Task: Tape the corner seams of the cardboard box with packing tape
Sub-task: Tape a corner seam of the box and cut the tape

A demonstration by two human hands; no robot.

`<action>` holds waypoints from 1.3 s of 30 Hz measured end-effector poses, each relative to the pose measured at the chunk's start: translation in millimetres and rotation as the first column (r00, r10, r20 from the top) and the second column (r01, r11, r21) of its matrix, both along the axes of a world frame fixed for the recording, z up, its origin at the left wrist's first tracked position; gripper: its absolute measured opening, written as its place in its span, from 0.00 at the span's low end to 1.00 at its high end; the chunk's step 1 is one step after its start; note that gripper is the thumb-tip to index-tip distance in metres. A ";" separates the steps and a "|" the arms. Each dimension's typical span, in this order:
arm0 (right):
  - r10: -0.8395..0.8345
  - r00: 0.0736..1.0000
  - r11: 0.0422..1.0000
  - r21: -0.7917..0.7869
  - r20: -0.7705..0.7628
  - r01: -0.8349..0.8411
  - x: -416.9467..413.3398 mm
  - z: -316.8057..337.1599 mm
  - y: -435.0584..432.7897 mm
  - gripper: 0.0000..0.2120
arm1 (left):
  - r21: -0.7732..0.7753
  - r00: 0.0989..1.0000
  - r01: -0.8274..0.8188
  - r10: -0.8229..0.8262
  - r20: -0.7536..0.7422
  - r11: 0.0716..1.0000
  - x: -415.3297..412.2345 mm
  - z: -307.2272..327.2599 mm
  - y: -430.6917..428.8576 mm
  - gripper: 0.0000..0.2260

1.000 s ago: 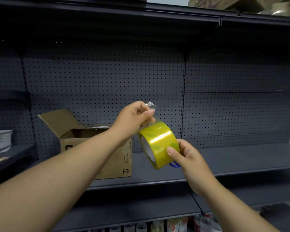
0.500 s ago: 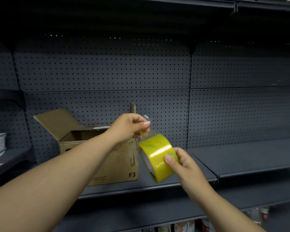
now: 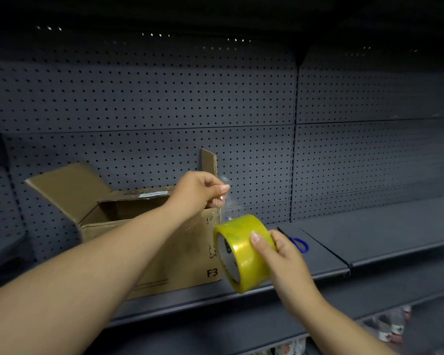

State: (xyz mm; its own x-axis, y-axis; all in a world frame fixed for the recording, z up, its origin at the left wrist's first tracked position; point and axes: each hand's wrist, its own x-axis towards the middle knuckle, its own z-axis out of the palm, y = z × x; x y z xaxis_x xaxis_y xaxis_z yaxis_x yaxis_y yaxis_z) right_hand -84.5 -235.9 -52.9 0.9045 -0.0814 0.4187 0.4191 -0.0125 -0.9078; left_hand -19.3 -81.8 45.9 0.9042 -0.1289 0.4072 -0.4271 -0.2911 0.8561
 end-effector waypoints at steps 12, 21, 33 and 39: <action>-0.121 0.964 0.988 -0.123 -0.238 0.094 22.4 -17.9 4.9 0.22 | 0.384 0.973 -0.105 0.015 0.230 0.917 34.3 3.1 9.1 0.07; -0.018 0.896 1.000 -0.012 -0.444 0.014 37.2 -26.0 -3.8 0.21 | 0.561 0.877 -0.256 -0.054 0.477 0.787 64.6 -15.0 -2.6 0.13; 0.035 0.878 0.998 0.067 -0.477 -0.003 52.1 -27.7 -10.3 0.12 | 0.688 0.742 -0.388 -0.236 0.628 0.613 90.1 -15.9 -15.9 0.08; 0.041 0.865 0.997 0.074 -0.499 -0.005 62.3 -32.2 -16.0 0.12 | 0.850 0.777 -0.377 -0.374 0.506 0.368 92.8 6.4 -15.7 0.11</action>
State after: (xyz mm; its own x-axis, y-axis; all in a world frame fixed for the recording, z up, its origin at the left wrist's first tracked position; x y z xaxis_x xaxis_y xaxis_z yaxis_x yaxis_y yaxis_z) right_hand -22.2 -251.8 -85.2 0.9929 -0.0697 -0.0963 -0.0921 0.0610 -0.9939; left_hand 73.5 -97.5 52.4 0.5461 -0.7322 0.4070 -0.6538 -0.6763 -0.3395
